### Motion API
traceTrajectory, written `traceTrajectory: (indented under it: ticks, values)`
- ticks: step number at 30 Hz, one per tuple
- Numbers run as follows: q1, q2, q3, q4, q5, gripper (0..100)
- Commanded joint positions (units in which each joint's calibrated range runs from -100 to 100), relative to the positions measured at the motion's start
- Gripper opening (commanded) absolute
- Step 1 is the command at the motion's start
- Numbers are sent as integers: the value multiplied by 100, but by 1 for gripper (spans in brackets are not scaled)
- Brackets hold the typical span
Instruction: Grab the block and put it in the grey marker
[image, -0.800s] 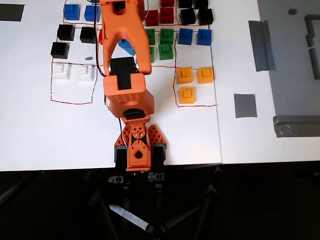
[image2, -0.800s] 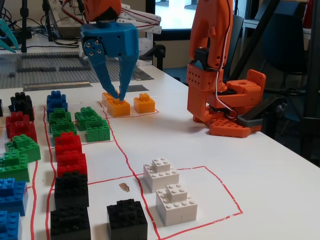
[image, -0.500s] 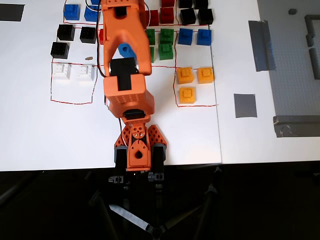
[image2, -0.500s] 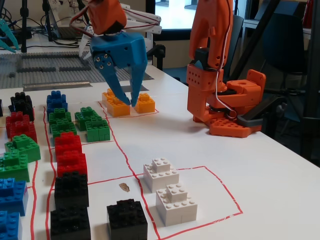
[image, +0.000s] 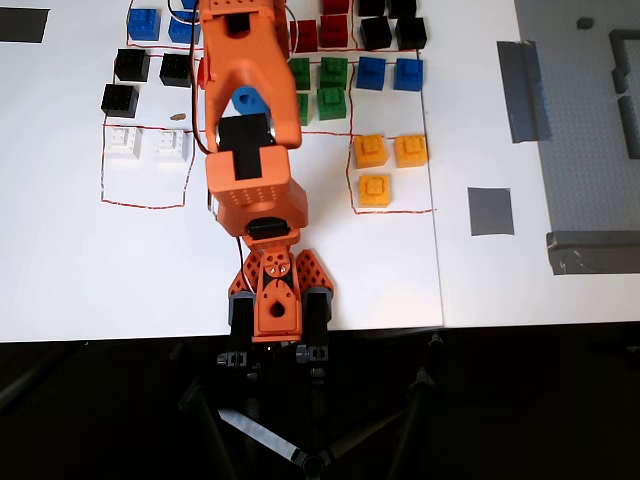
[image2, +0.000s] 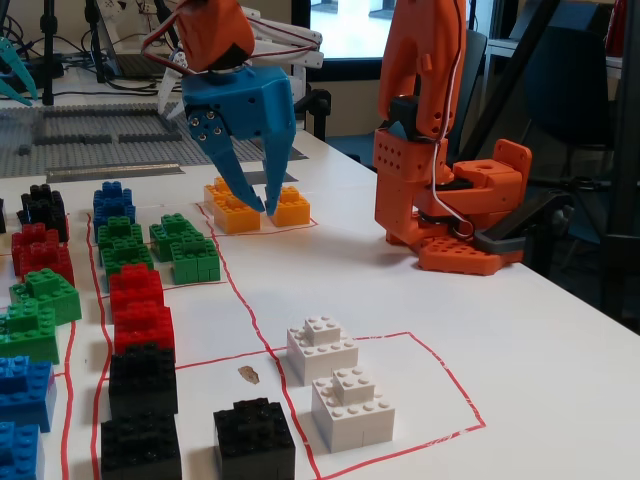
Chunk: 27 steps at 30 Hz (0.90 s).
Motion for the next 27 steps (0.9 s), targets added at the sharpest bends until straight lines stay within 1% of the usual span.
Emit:
traceTrajectory:
  ticks: [1, 5, 8, 12, 15, 20, 27]
  values:
    - [-357, -647, -695, 338, -147, 0]
    - [-781, -595, -986, 689, -225, 0]
    - [-1022, -664, -1022, 746, -332, 0]
    - [-1289, -940, -877, 526, -396, 0]
    - [-1696, -1251, -723, 306, -342, 0]
    - [-2478, -1579, -786, 142, -640, 0]
    - [-3618, -1389, -850, 69, -1236, 0]
